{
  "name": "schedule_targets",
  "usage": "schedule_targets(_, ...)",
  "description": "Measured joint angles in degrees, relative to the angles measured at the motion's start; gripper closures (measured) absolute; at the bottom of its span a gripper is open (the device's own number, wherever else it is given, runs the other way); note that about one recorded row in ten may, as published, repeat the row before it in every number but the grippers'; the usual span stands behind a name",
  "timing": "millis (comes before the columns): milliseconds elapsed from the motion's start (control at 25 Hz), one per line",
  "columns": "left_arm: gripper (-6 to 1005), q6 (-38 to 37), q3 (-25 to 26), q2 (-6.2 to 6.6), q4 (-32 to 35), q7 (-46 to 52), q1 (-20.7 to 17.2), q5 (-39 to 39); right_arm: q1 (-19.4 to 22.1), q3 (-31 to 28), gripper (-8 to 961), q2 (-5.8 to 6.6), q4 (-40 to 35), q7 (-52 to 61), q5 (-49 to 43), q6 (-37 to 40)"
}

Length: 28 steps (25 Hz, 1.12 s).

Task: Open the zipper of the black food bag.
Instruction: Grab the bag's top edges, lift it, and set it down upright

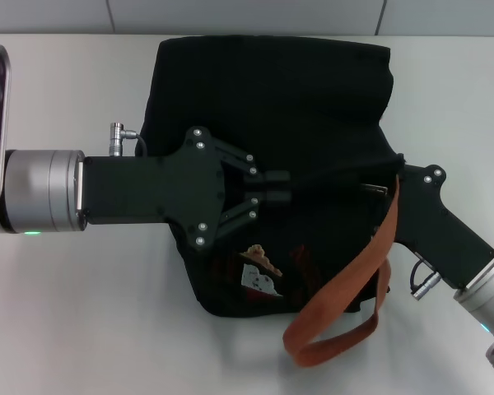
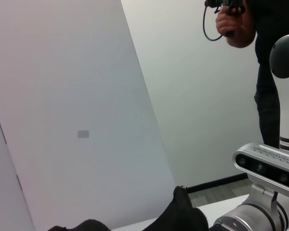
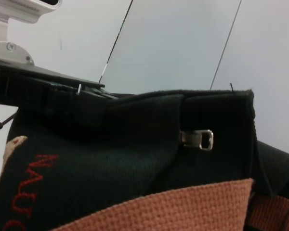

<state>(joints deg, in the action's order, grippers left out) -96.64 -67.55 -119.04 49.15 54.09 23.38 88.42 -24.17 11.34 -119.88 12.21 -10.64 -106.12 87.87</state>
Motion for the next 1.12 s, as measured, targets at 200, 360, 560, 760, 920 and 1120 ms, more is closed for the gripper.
schedule_targets(200, 903, -0.1, -0.1, -0.05, -1.1, -1.6, 0.0, -1.4, 0.0, 0.0, 929, 0.00, 0.0, 0.0, 0.1, 0.0)
schedule_targets(360, 903, -0.2, -0.1, 0.02, -1.6, -2.4, -0.1, -2.8, 0.0, 0.0, 925, 0.00, 0.0, 0.0, 0.3, 0.0)
schedule_targets(560, 903, -0.3, 0.2, 0.06, -1.9, -2.8, -0.2, -3.7, 0.2, 0.0, 920, 0.00, 0.0, 0.0, 0.4, -0.7)
schedule_targets(760, 904, -0.2, 0.4, 0.09, -2.5, -3.3, -0.5, -4.8, 0.6, 0.0, 915, 0.00, 0.0, 0.0, 0.4, -1.2)
schedule_targets(920, 904, -0.4, 0.4, 0.28, -3.6, -4.3, -0.7, -6.6, 0.8, 0.0, 911, 0.00, 0.0, 0.0, 0.4, -2.0)
schedule_targets(1120, 904, -0.5, 1.9, 0.31, -4.2, -4.4, -1.3, -8.0, 1.8, 0.0, 907, 0.00, -0.5, 0.0, 0.4, -2.9)
